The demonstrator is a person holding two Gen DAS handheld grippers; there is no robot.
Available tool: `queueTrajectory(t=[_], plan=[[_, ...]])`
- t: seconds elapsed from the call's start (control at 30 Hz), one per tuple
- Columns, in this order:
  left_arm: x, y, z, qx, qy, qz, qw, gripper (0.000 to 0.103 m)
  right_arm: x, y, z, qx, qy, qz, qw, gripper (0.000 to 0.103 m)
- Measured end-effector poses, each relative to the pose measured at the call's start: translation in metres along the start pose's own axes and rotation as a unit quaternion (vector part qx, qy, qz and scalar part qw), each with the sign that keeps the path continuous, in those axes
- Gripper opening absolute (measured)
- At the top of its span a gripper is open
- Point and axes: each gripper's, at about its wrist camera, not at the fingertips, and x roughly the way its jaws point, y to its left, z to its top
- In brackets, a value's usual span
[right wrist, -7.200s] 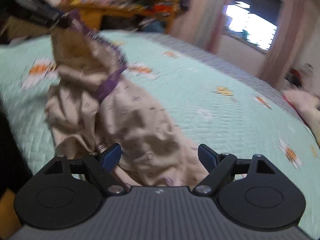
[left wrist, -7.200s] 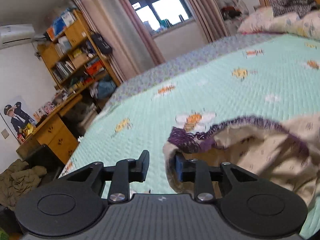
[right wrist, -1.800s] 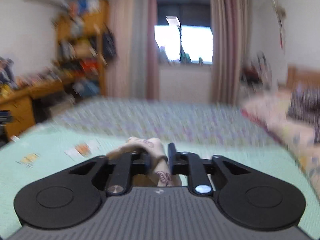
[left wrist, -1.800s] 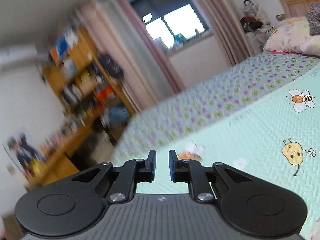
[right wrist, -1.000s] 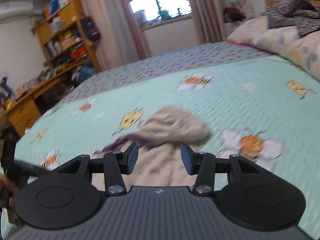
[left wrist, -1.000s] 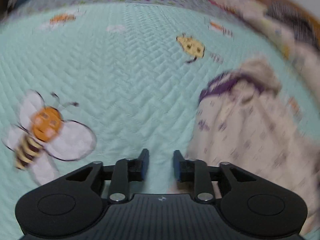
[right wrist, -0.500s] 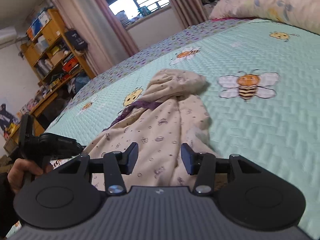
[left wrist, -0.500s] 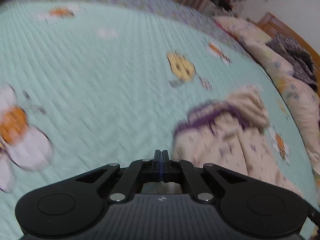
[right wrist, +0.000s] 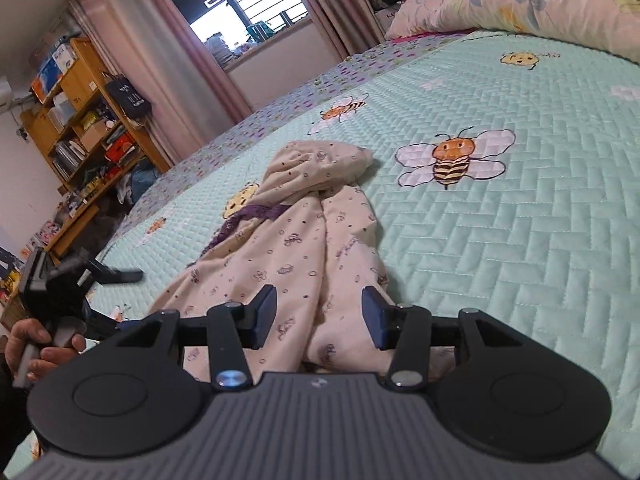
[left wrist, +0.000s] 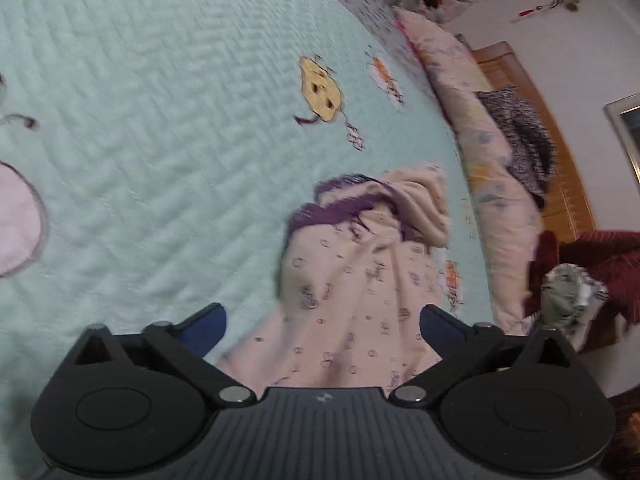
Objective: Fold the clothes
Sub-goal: 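Open the right gripper and release the garment onto the bedspread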
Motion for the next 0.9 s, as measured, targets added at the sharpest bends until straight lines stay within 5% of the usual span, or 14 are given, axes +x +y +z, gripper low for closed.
queueTrajectory(t=[0.07,0.1,0.13,0.17,0.3,0.4,0.53,0.6,0.67,0.7,0.77,0.9], plan=[[0.012,-0.005,-0.001,0.016,-0.003,0.018,0.9997,0.092,0.002,-0.004,0.0,0.007,0.002,-0.005,1.0,0.049],[0.015,-0.009,-0.002,0.031,-0.007,0.029,0.9991,0.077,0.002,-0.006,0.0,0.011,0.001,-0.007,1.0,0.049],[0.023,-0.011,-0.003,0.04,0.0,0.04,0.9984,0.019,0.003,-0.007,0.0,0.014,0.001,-0.008,1.0,0.049],[0.025,-0.01,-0.005,0.038,0.006,0.053,0.9978,0.007,0.003,-0.008,-0.001,0.016,0.001,-0.009,1.0,0.049],[0.005,-0.017,-0.007,0.056,-0.045,0.081,0.9941,0.006,0.004,-0.009,0.0,0.016,0.003,-0.012,1.0,0.049],[-0.03,-0.04,0.016,0.107,-0.108,0.147,0.9774,0.006,0.003,-0.009,0.002,0.016,0.003,-0.013,1.0,0.049],[-0.086,-0.093,0.061,0.217,-0.197,0.269,0.9174,0.007,-0.002,-0.005,0.009,0.007,-0.006,-0.01,1.0,0.049],[-0.104,-0.11,0.083,0.262,-0.232,0.348,0.8701,0.009,-0.004,-0.002,0.016,-0.001,-0.014,-0.007,1.0,0.049],[-0.104,-0.11,0.103,0.293,-0.229,0.436,0.82,0.038,-0.002,0.003,0.023,-0.012,-0.017,-0.001,1.0,0.05],[-0.099,-0.099,0.107,0.287,-0.21,0.448,0.8205,0.041,0.0,0.005,0.027,-0.018,-0.017,0.003,1.0,0.051],[-0.091,-0.073,0.111,0.265,-0.169,0.45,0.8357,0.039,0.006,0.01,0.033,-0.032,-0.015,0.009,0.999,0.051],[-0.093,-0.023,0.082,0.191,-0.158,0.413,0.8766,0.042,0.026,0.033,0.043,-0.118,-0.01,0.018,0.993,0.055]])
